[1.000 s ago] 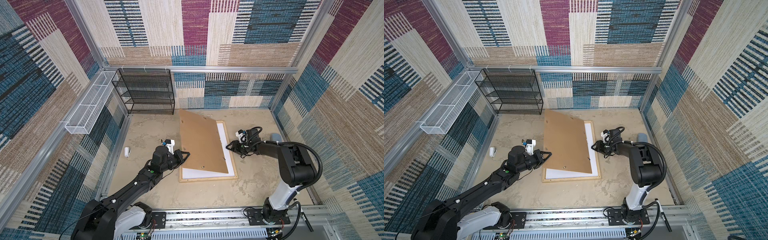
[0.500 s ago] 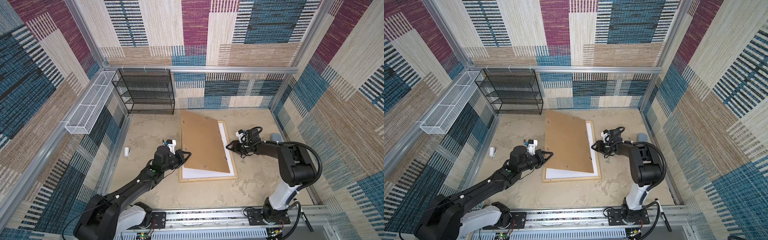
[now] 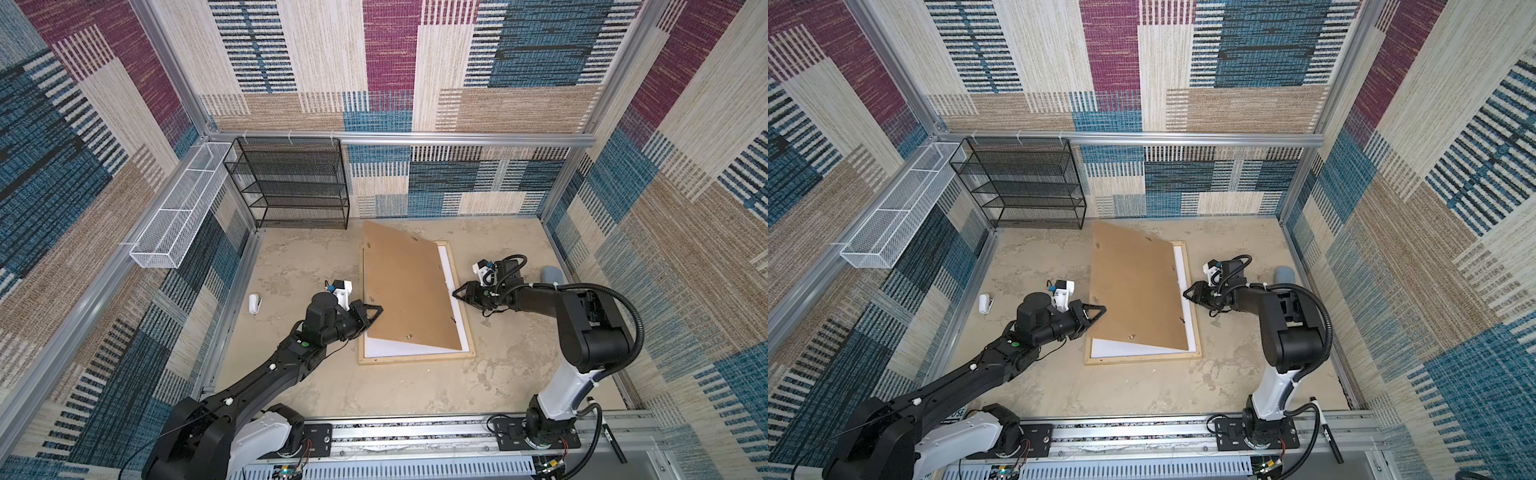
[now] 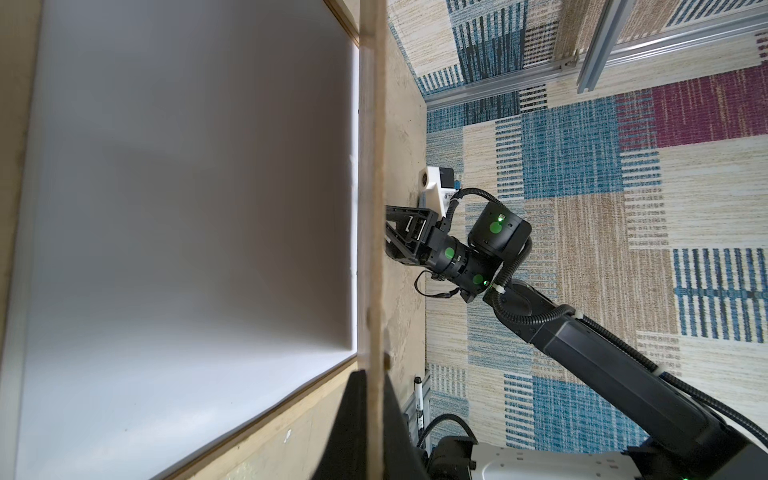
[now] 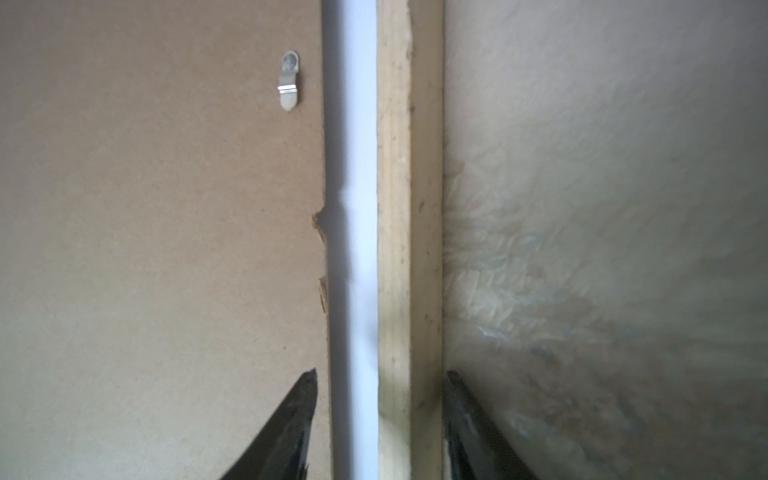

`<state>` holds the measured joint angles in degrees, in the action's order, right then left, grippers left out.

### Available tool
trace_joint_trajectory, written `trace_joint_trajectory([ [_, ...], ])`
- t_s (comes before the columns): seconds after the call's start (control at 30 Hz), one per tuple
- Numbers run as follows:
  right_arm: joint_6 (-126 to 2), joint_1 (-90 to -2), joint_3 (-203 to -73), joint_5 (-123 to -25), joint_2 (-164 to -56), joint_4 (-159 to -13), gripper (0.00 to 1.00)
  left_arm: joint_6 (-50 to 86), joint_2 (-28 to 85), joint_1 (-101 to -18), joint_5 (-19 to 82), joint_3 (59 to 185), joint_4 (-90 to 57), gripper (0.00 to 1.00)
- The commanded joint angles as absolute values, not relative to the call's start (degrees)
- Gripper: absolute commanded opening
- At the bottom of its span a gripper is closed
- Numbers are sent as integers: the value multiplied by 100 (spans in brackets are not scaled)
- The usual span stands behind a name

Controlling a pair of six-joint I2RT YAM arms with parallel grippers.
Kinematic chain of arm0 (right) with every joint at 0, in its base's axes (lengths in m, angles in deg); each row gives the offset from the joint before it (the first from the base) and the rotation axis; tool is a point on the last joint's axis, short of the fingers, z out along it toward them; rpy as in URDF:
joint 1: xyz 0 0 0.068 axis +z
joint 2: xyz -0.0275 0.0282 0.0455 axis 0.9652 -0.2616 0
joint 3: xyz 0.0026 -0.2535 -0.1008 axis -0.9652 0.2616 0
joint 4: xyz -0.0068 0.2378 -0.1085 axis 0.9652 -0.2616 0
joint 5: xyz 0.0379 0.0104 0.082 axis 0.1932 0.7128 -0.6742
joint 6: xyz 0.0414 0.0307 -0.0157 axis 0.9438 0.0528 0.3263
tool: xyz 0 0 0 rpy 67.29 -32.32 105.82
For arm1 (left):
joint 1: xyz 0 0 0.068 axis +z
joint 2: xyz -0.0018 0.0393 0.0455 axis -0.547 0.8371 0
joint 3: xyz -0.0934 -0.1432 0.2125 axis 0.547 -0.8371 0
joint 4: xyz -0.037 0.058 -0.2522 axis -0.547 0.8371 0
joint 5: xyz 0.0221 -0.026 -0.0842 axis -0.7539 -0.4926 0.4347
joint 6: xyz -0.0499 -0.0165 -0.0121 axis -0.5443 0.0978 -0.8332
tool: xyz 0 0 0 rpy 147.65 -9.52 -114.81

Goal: Put the photo into the frame
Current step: 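Lower the brown backing board onto the frame with left gripper while right holds frame, then push the backing board flat into the frame with the left gripper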

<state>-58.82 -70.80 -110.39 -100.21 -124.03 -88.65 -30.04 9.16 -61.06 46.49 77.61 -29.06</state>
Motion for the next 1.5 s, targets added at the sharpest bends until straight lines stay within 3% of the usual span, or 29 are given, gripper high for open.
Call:
trace_joint_trajectory([
  [0.0, -5790, -7079, -11004, -9951, -12428, -8836, 51, -2991, 882, -6111, 4716, 7757, -3126, 0],
  [0.73, -5771, -7079, -11011, -10163, -12407, -8782, 51, -3164, 1887, -6181, 5142, 7820, -4057, 0],
  [1.1, -5832, -7083, -11065, -10140, -12421, -8863, 51, -2038, 1875, -6181, 5081, 8519, -2141, 0],
  [1.27, -5850, -7084, -11065, -10117, -12419, -8878, 51, -1823, 1729, -6181, 4900, 8627, -1664, 28],
  [1.47, -5850, -7080, -11066, -10140, -12410, -8885, 51, -1707, 1575, -6182, 4736, 8691, -1319, 49],
])
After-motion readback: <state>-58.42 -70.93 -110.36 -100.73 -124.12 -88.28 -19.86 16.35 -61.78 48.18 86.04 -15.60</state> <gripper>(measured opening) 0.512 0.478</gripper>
